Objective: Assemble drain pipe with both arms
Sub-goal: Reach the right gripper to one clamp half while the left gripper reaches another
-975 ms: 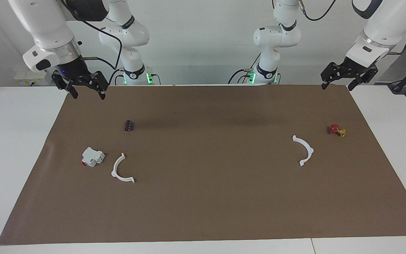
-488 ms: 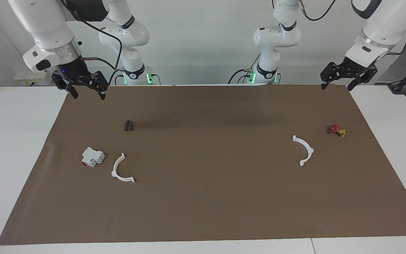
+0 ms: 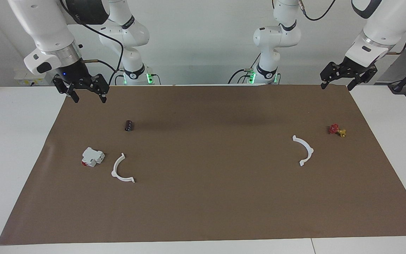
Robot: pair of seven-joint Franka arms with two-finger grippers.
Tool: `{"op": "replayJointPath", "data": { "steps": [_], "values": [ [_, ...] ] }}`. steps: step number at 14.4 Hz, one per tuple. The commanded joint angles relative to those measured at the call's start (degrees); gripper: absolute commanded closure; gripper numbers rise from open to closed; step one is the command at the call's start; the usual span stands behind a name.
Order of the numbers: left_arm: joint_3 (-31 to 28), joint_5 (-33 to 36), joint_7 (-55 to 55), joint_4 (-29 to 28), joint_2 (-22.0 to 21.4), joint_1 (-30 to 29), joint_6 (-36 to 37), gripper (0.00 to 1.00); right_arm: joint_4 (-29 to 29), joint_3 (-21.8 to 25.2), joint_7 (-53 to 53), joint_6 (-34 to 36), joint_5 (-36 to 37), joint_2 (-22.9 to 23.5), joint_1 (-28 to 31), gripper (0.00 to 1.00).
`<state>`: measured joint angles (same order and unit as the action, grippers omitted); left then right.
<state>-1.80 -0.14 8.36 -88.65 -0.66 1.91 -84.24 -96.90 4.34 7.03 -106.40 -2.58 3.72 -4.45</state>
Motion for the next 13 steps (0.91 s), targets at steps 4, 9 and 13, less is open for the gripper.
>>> {"op": "replayJointPath", "data": {
  "steps": [4,9,13],
  "values": [
    [0.05,-0.92,-0.36,-9.06,-1.88,-0.42,-12.31,0.09,-1.08,-0.48,27.12,-19.15,-5.85,14.89,2.86,0.0],
    [0.05,-1.01,-0.27,-18.31,3.11,-1.83,-29.38,0.09,-7.5,-0.56,34.96,-31.05,-5.86,20.53,2.6,0.02],
    [0.05,-1.01,-0.01,-24.71,6.02,-3.41,-39.92,0.09,-10.23,-0.56,35.95,-34.31,-7.7,21.24,1.9,0.16]
  ]
}}
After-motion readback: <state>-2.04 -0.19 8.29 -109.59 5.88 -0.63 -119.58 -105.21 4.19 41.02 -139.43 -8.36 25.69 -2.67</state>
